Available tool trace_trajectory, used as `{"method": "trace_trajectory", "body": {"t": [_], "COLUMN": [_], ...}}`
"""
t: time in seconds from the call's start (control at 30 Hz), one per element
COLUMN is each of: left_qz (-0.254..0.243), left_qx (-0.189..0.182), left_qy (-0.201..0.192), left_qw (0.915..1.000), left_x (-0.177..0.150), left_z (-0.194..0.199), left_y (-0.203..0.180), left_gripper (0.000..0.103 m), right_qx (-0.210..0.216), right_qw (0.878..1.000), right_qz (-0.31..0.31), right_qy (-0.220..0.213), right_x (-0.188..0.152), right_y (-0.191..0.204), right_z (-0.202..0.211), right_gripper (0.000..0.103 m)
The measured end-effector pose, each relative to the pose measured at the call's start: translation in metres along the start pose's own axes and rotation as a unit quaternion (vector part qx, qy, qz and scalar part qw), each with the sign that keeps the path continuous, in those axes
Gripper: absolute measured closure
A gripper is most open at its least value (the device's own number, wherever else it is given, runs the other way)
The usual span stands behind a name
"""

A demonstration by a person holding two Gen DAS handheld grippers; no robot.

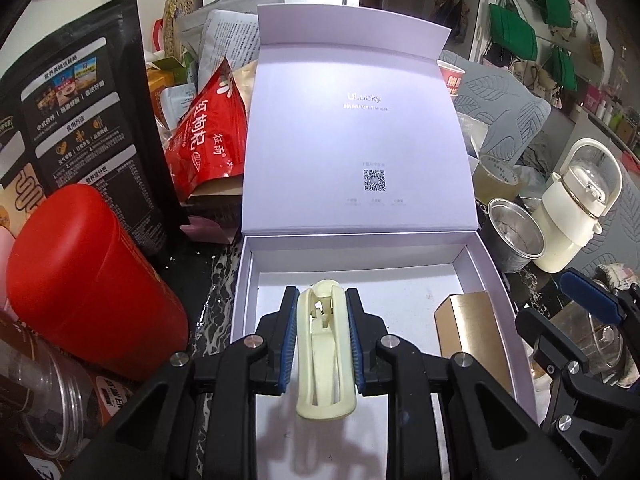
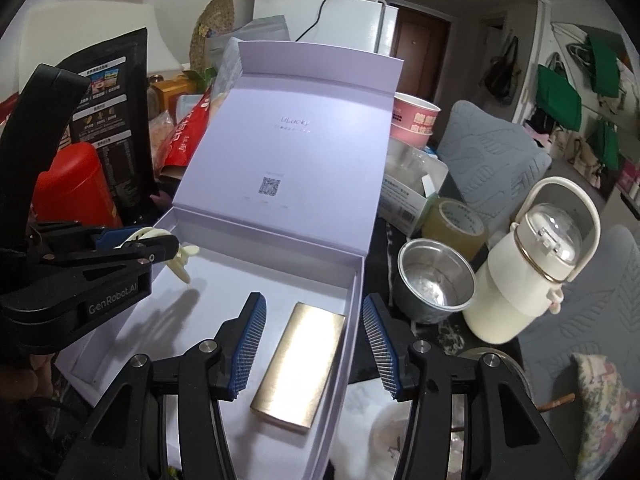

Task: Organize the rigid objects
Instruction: 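Lower the gold box into the lavender box and open the right tool, then lower the claw clip into the lavender box beside the gold box and open the left tool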

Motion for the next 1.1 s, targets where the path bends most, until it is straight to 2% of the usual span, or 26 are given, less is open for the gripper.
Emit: {"method": "trace_trajectory", "body": {"t": [0.23, 1.1], "left_qz": [-0.023, -0.019], "left_qx": [0.015, 0.023], "left_qy": [-0.013, -0.067], "left_qw": [0.9996, 0.9973], "left_x": [0.005, 0.005], "left_z": [0.017, 0.111], "left_y": [-0.004, -0.001], "left_gripper": [0.081, 0.08], "right_qx": [-0.003, -0.005], "right_qw": [1.0, 0.998], "right_qz": [-0.003, 0.001], "right_qy": [-0.009, -0.063], "right_x": [0.002, 0.012], "right_y": [-0.003, 0.005], "right_z": [0.015, 0.099], "right_gripper": [0.052, 0.05]}}
Point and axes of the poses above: each gripper's, at about its wrist camera, not at the fingertips, and z roughly against the way its jaws point, y to its left, x to its top, the point moved 6 cm from there along -z, roughly the way its jaws point, and after that the axes turned 6 degrees about -y, right-handed, at the moved point
